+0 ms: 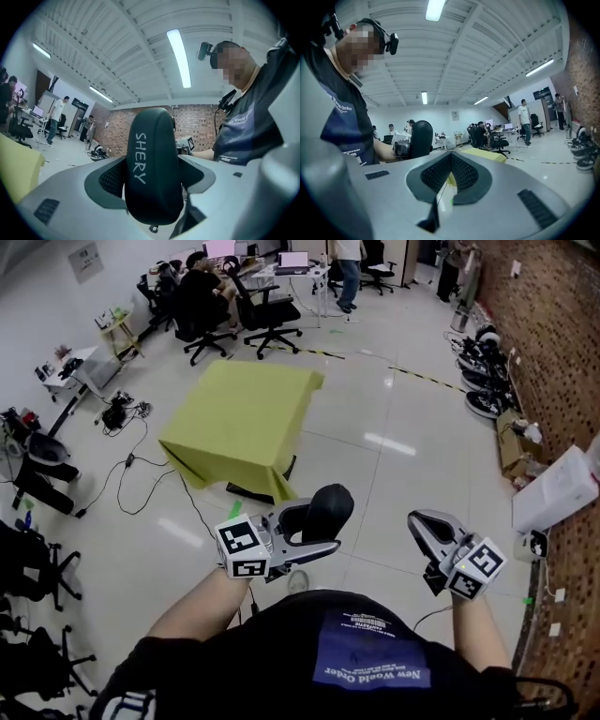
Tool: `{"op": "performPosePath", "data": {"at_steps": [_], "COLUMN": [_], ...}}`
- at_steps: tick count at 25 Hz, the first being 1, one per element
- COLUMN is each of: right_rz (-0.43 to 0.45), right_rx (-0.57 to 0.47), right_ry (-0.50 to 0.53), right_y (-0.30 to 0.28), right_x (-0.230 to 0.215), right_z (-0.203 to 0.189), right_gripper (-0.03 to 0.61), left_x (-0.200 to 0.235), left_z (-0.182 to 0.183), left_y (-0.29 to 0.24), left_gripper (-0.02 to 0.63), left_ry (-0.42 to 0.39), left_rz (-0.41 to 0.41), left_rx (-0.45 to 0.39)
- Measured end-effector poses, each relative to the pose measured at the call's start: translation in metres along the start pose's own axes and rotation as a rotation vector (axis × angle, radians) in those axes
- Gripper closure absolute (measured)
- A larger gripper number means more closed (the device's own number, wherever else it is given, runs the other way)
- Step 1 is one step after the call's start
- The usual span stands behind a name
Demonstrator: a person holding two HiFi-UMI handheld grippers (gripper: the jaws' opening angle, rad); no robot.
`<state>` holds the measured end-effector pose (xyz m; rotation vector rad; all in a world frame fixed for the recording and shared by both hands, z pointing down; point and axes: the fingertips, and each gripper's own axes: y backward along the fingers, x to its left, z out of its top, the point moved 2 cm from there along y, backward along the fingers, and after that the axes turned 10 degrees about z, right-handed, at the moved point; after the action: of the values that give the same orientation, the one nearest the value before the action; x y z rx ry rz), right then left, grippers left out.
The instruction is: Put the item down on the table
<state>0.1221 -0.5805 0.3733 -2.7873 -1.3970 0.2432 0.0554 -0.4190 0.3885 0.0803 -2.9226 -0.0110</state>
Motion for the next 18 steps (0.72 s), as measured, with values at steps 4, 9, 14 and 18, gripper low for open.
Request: {"op": "performPosePath", "data": {"at_steps": [4,9,14,18], "right_rz": [0.036,0.069,0.135,0.212], "right_rx": [0.017,0.018,0.03,0.046], "right_ry": [0.015,0.026,0.027,0.029], "right_y": [-0.075,-0.157,-0.227,-0.269], "right_x": [-0.037,-0.082,-0.112,-0.139], "right_z": [0.016,0.035,0.046,0.051], "right_gripper": [0.59,0.591,0.591,0.591], "left_x": [0.071,0.151,0.215,0.253], "left_z": [0.022,0.047,0.064,0.071], "left_y": [0.018,0.035,0.058,0.072], "left_gripper": [0.285,0.284,0.285,0.285], "left_ry": [0.007,0.0,0.004,0.014], "left_rz": [0.032,0.049,0.109,0.197], "left_rx": [-0.026,-0.037,-0.047,-0.055]}}
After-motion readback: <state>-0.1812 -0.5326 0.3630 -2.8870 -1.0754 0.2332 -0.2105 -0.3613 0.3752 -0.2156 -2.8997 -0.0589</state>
